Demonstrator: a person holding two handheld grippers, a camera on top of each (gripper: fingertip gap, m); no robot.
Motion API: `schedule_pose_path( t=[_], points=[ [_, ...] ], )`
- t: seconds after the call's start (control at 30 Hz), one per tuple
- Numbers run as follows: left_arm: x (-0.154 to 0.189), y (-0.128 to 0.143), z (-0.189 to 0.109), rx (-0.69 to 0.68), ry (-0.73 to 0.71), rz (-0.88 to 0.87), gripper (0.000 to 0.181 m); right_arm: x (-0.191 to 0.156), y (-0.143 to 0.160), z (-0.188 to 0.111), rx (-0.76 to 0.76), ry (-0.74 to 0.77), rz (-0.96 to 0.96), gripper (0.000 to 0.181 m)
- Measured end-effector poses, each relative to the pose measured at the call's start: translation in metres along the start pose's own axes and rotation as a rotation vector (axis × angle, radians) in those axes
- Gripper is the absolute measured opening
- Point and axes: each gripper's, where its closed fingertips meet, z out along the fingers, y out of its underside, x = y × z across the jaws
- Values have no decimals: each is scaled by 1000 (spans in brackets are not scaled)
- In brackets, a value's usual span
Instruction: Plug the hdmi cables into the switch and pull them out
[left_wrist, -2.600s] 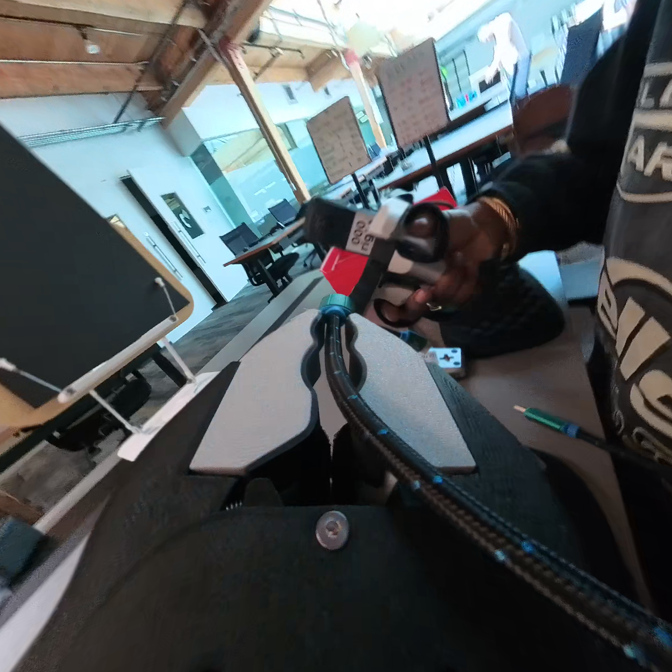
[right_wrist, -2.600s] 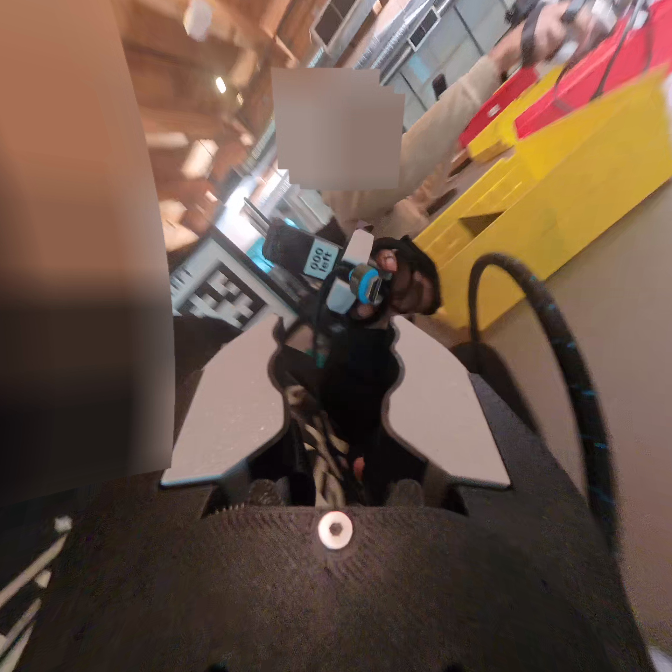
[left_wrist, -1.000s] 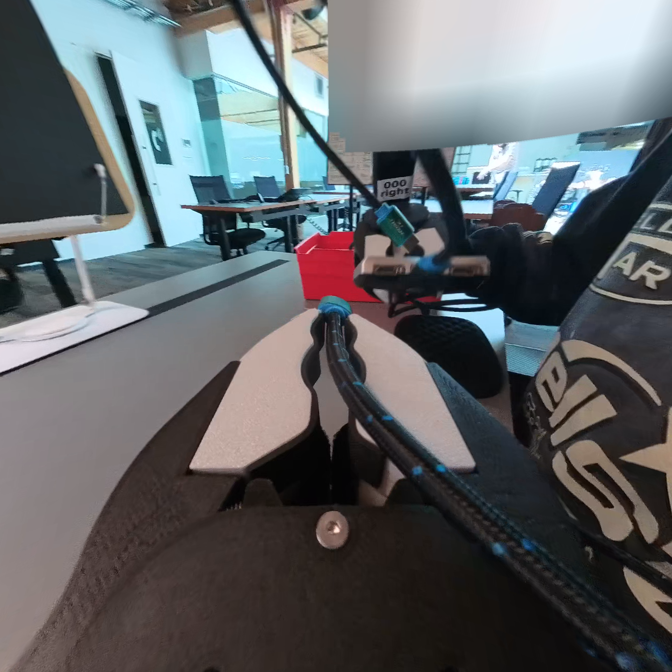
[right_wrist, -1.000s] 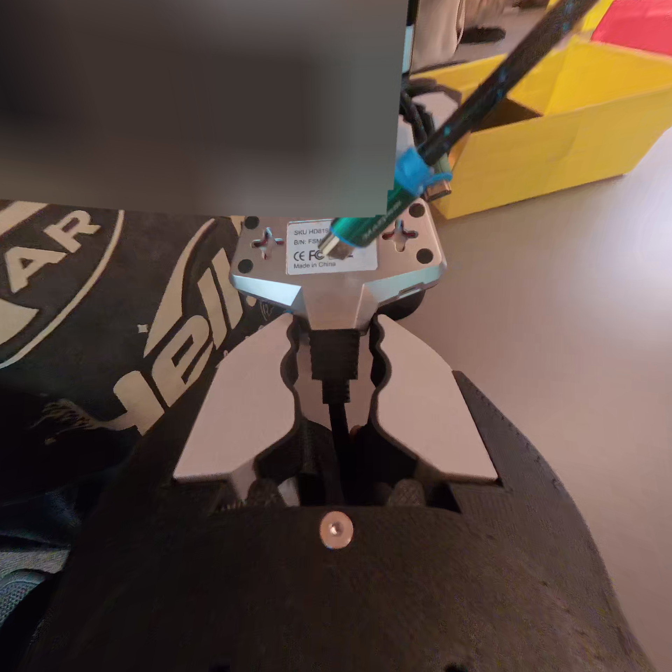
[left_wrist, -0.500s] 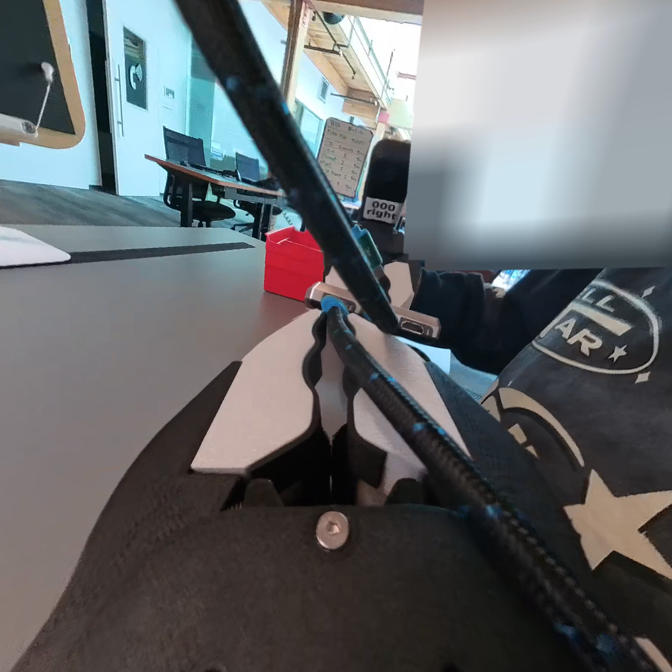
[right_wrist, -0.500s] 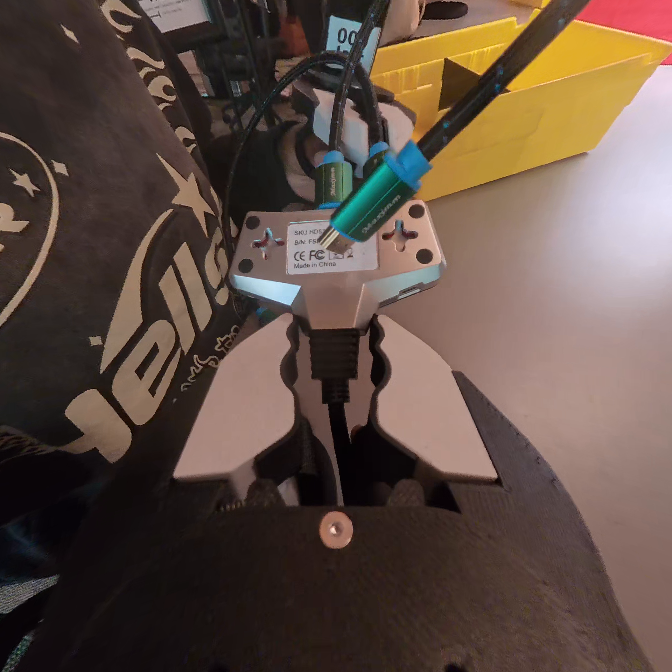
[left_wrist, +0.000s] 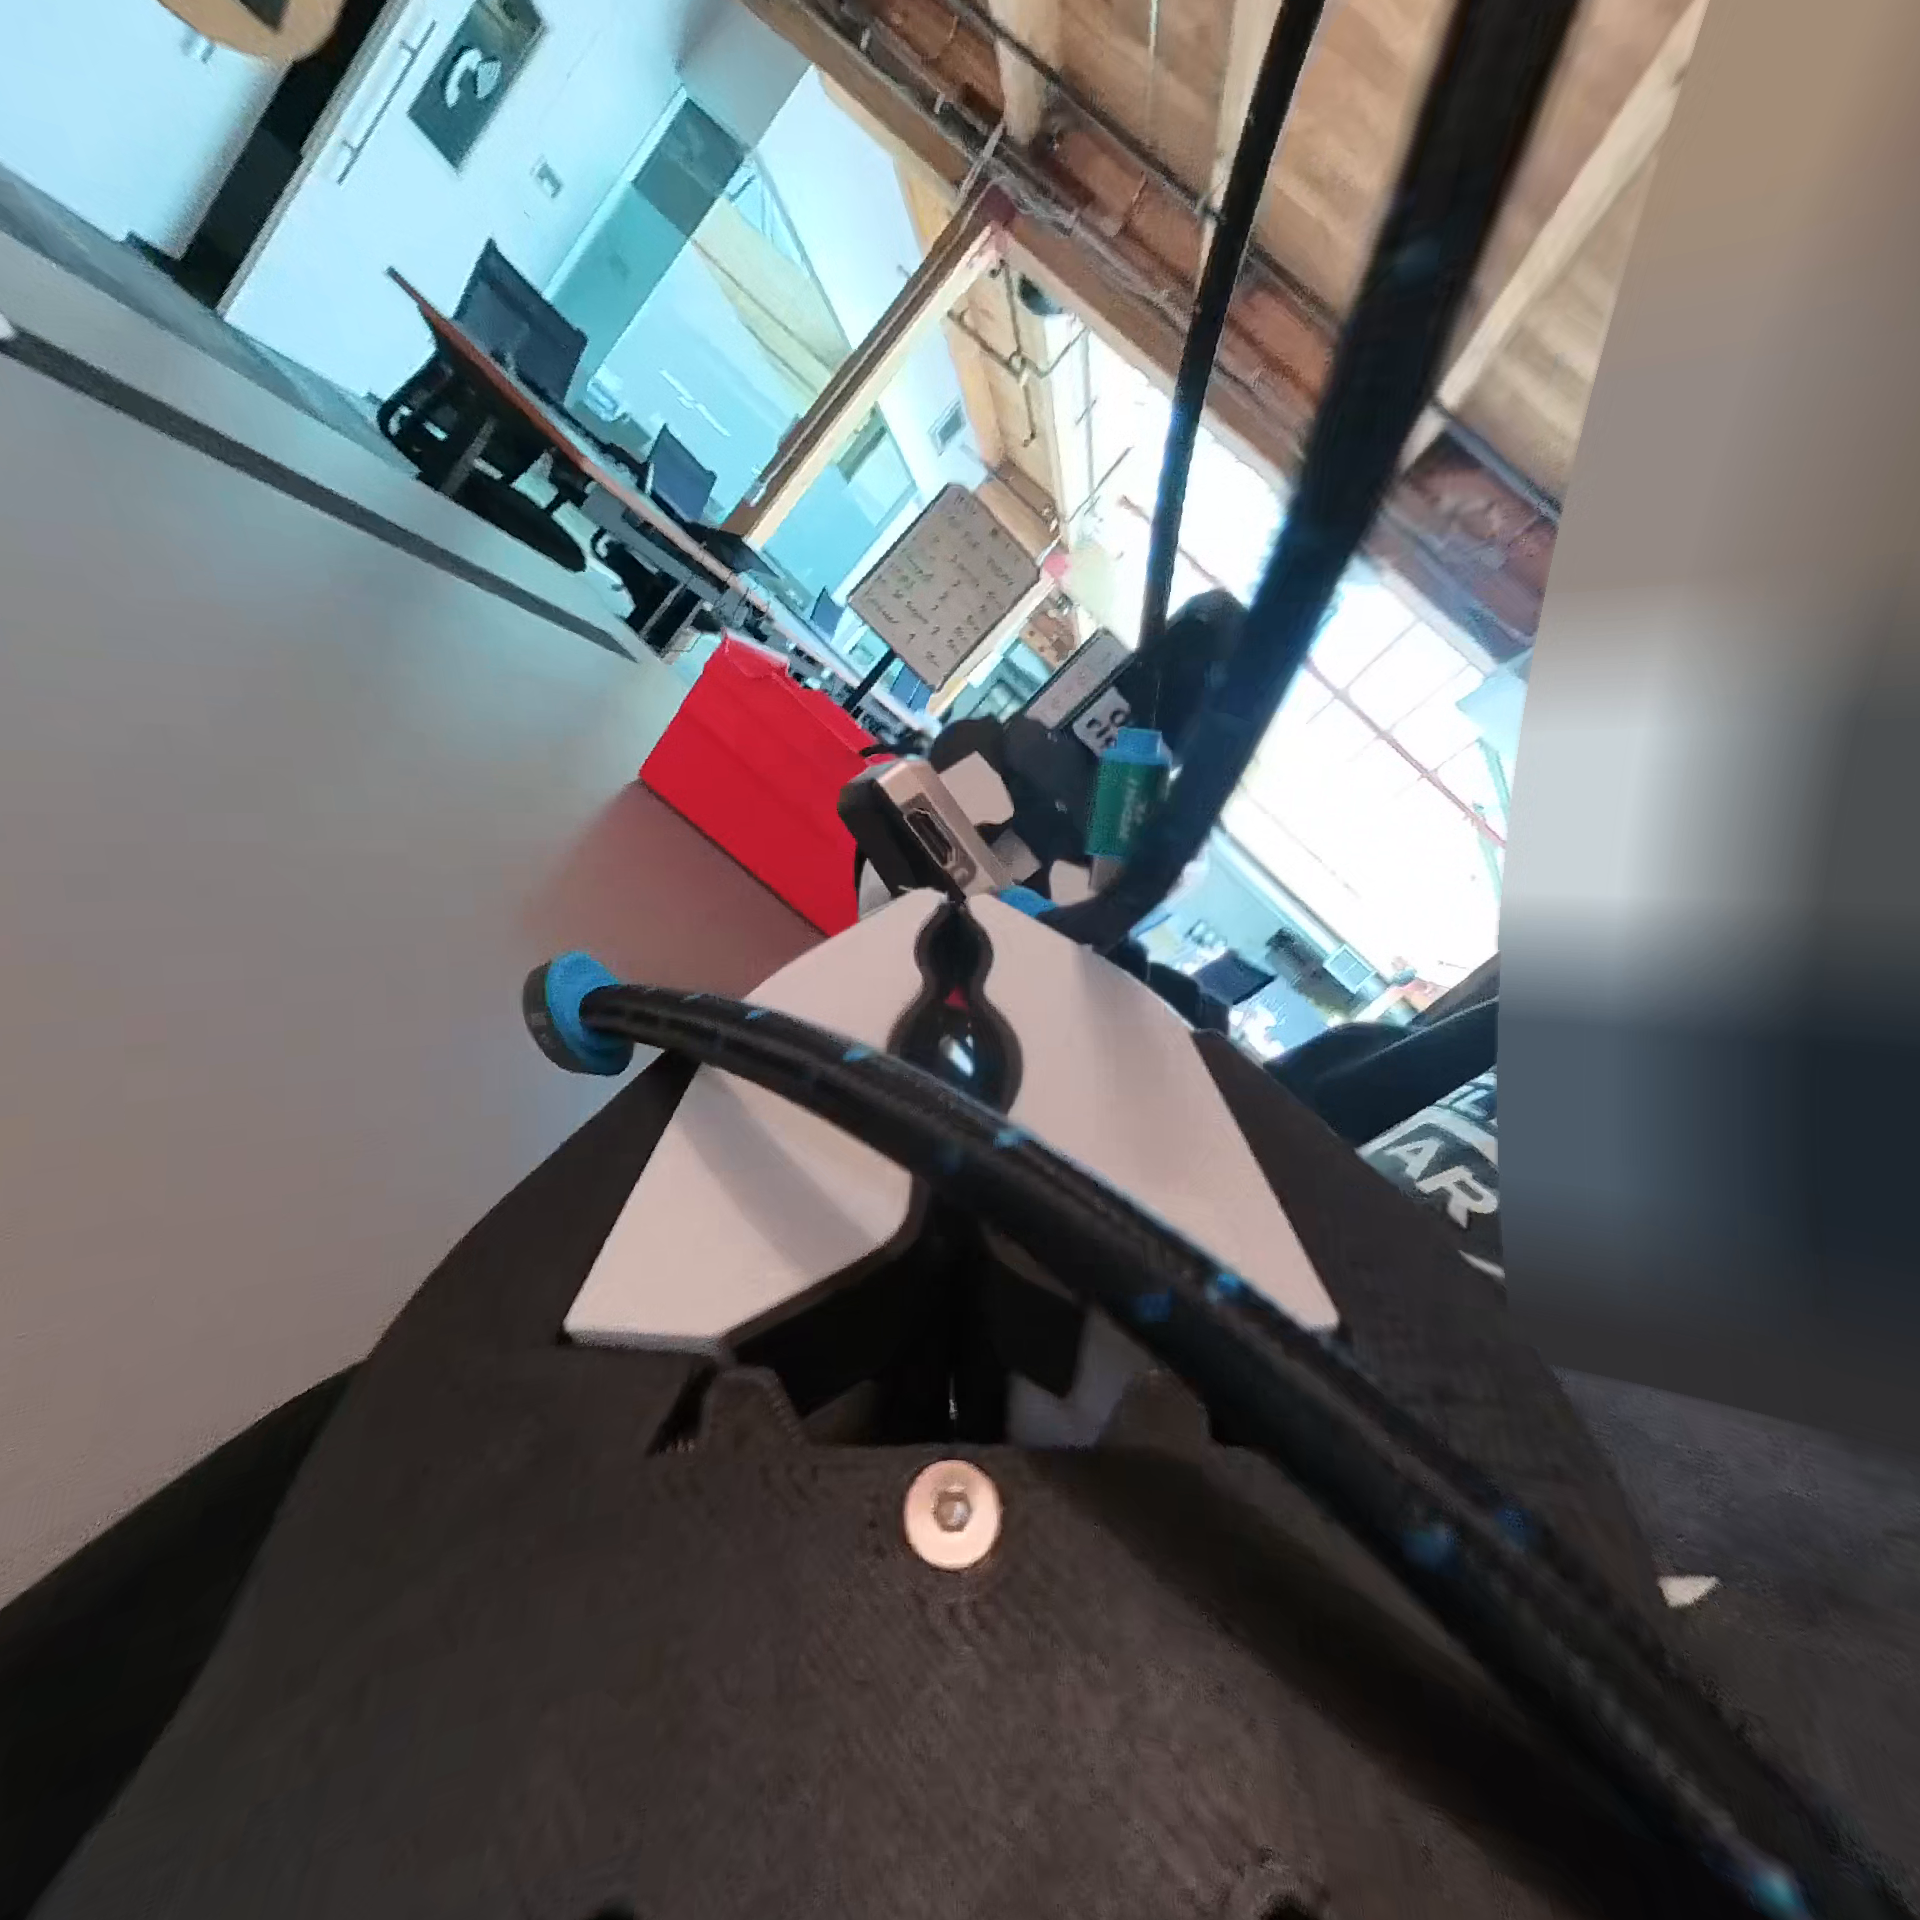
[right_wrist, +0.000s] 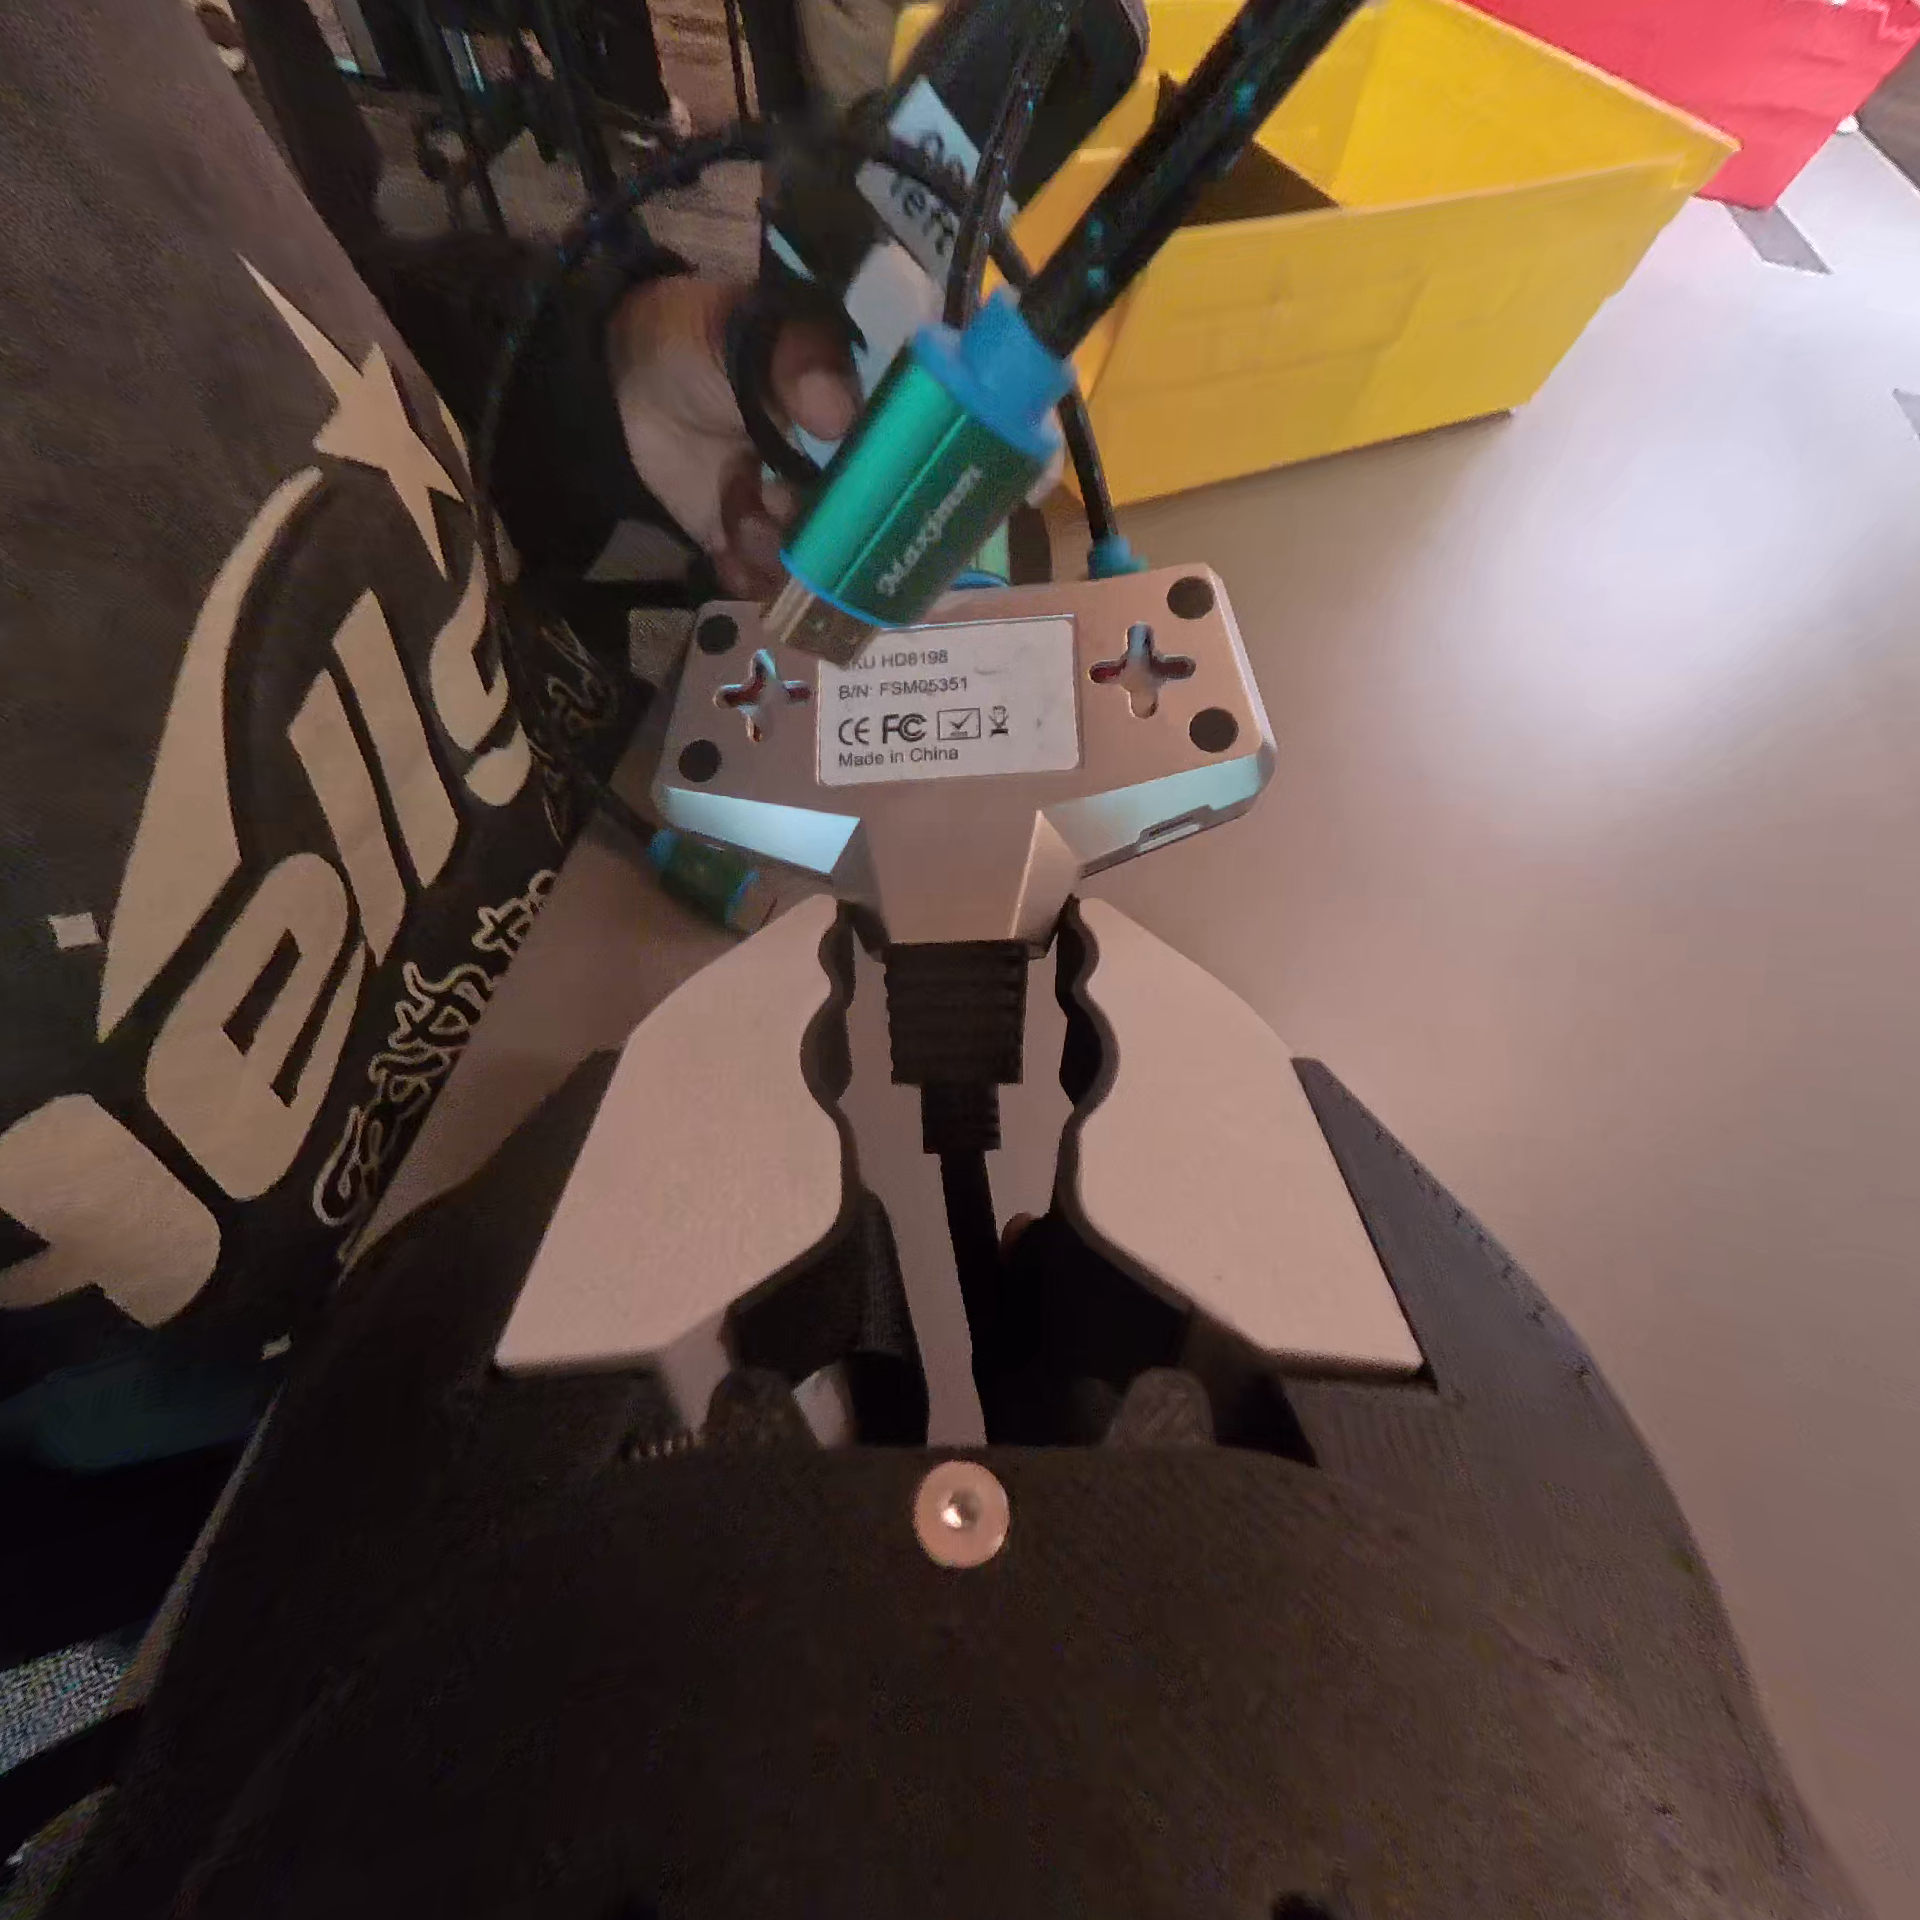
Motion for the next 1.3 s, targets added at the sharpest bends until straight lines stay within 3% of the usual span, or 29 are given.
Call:
schedule_pose_path(
  t=[0.2, 0.33, 0.4, 0.43, 0.5, 0.53, 0.6, 0.67, 0.77, 0.83, 0.93, 1.03, 1.2, 1.3],
  points=[
    [-13, 3, -11, -88, -133, 91, 0, 36, 43, -16, -83, 133, 174, 38],
    [-23, 3, -20, -149, -235, 163, 0, 60, 94, -17, -293, 283, 322, 39],
    [-27, 8, -24, -210, -268, 199, 0, 59, 106, -13, -361, 285, 363, 42],
    [-29, 8, -25, -222, -279, 211, 0, 61, 100, -13, -329, 285, 377, 52],
    [-31, 9, -26, -233, -294, 218, 2, 72, 70, -22, -218, 352, 350, 95],
    [-31, 9, -27, -239, -299, 220, 2, 76, 45, -29, -133, 400, 262, 101],
    [-32, 10, -27, -243, -304, 226, 3, 62, -11, -32, 31, 443, -37, 97],
    [-32, 12, -26, -255, -293, 219, 4, 15, -28, 1, 7, 227, -246, 76],
    [-32, 12, -25, -257, -286, 209, 5, -43, 10, 57, -235, -180, -216, 80],
    [-31, 12, -25, -251, -281, 217, 4, -54, 30, 80, -318, -302, -226, 75],
    [-29, 9, -27, -229, -275, 225, 5, -55, 32, 102, -297, -370, -261, 63],
    [-28, 5, -29, -193, -270, 213, 6, -51, 37, 101, -313, -364, -385, 27],
    [-27, -1, -32, -154, -247, 184, 6, -58, 28, 101, -237, -292, -493, 49],
    [-26, -1, -32, -149, -244, 187, 6, -66, 18, 105, -192, -277, -561, 48]
  ],
)
